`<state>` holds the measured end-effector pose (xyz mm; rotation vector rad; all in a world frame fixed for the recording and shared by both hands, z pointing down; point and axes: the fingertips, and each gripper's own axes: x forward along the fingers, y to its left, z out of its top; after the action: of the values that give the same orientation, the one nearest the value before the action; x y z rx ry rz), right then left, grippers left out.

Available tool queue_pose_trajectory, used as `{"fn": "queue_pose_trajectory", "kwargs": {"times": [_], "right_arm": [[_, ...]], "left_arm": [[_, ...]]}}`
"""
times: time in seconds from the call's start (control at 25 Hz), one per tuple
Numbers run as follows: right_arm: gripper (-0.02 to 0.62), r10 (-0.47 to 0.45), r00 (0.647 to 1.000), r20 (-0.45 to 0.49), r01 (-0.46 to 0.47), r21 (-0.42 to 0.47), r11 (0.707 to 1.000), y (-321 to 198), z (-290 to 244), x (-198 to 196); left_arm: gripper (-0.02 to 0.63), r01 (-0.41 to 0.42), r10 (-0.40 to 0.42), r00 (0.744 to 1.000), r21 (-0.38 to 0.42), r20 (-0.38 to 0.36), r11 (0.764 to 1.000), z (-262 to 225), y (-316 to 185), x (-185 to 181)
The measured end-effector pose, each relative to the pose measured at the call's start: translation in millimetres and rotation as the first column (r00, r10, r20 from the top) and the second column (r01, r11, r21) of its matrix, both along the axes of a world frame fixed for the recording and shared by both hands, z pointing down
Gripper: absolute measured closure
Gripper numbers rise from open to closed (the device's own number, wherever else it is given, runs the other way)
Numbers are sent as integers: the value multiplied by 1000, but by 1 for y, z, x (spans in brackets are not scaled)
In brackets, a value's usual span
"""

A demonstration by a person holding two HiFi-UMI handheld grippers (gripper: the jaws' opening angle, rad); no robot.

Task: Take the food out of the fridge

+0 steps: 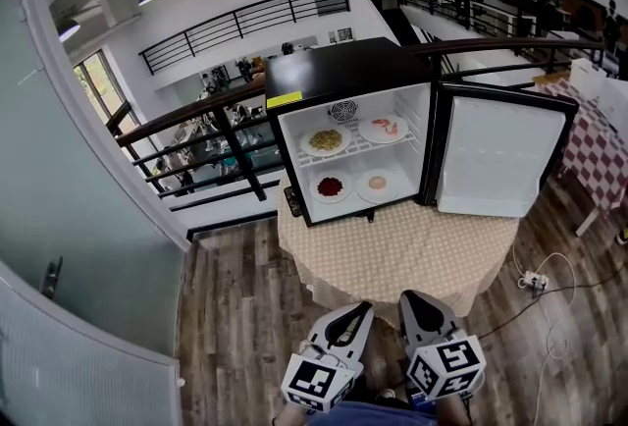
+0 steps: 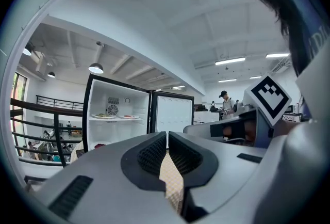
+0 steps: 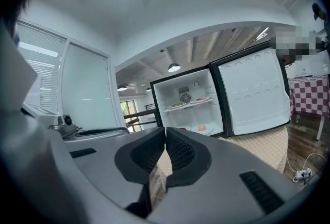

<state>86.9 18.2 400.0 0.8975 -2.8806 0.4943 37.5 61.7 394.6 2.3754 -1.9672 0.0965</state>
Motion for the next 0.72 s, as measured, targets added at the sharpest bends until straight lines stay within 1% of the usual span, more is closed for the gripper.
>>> {"fn": "queue_pose_trajectory", "kwargs": {"times": [0.12,0.24,0.32,0.44,0.6,0.72], "right_arm": [[575,13,1000,-5,-13,-6,1000,-19,1,-12],[575,18,1000,-17,-18,-18,1000,-43,5,-31],[575,8,1000,-28,-9,-21,1000,-58,8,-46],[575,0,1000,-29,-1,-15,1000,-82,7,-69],[575,42,999,-21,-43,-34,998,-117,8,-91],[575,77,997,-31,-78,-60,995,-141,14,-103]], "left_arm": [[581,-13,13,1000,7,-2,1000,0,-19,-14],[581,-24,24,1000,-9,-18,1000,1,-43,-32],[581,-31,30,999,-19,-29,999,1,-61,-46],[581,-35,35,999,-6,-38,999,-6,-89,-72],[581,-55,55,998,0,-21,998,-11,-124,-102],[581,-84,84,996,-14,-33,996,-7,-145,-117]]}}
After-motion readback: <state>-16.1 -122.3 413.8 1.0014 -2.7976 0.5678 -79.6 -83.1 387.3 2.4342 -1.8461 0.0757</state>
